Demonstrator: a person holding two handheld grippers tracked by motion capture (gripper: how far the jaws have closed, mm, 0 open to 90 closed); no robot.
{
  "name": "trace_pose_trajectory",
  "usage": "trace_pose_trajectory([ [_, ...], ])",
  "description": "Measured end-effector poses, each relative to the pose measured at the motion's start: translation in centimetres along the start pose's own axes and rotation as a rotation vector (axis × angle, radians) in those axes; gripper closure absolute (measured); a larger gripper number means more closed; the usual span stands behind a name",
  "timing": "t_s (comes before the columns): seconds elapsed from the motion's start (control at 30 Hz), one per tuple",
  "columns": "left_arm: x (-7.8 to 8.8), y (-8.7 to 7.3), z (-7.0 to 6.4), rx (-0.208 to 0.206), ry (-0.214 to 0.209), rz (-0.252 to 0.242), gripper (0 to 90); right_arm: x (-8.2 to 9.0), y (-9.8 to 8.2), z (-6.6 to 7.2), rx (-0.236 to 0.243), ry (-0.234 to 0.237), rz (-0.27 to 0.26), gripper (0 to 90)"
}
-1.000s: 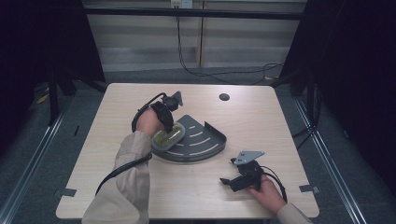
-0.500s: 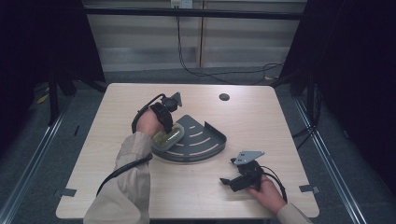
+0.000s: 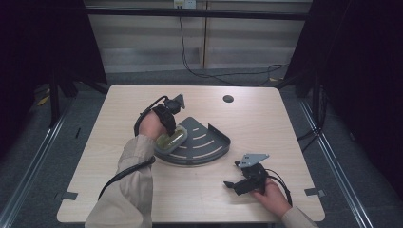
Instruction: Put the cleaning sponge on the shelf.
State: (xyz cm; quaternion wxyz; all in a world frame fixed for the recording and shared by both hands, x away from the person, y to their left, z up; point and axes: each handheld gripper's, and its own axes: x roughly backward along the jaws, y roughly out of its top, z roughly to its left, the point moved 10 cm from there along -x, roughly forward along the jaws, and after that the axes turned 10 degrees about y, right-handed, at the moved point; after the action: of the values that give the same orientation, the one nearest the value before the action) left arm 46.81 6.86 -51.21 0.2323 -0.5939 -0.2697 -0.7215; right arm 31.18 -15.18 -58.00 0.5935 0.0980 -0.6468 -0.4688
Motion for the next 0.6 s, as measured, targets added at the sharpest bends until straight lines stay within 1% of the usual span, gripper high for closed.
trace_pose_trajectory([
  [0.2,0.01,-0.12,0.14,0.014,0.0,-0.001,70.0,0.0,0.0,0.0,0.0,0.0,0.0,11.4],
  [0.3,0.12,-0.2,0.24,0.013,0.001,0.0,68.4,0.01,0.0,-0.01,0.001,-0.001,0.0,11.4],
  [0.43,0.27,-0.24,0.32,0.014,0.006,-0.003,65.0,0.0,0.01,-0.01,0.001,-0.001,0.0,11.4],
  [0.5,0.31,-0.23,0.35,0.006,0.012,-0.004,62.9,0.0,0.01,-0.01,0.001,-0.001,0.0,11.4],
  [0.6,0.34,-0.17,0.35,0.014,0.013,-0.008,60.2,0.0,0.01,-0.01,0.001,-0.001,0.0,11.4],
])
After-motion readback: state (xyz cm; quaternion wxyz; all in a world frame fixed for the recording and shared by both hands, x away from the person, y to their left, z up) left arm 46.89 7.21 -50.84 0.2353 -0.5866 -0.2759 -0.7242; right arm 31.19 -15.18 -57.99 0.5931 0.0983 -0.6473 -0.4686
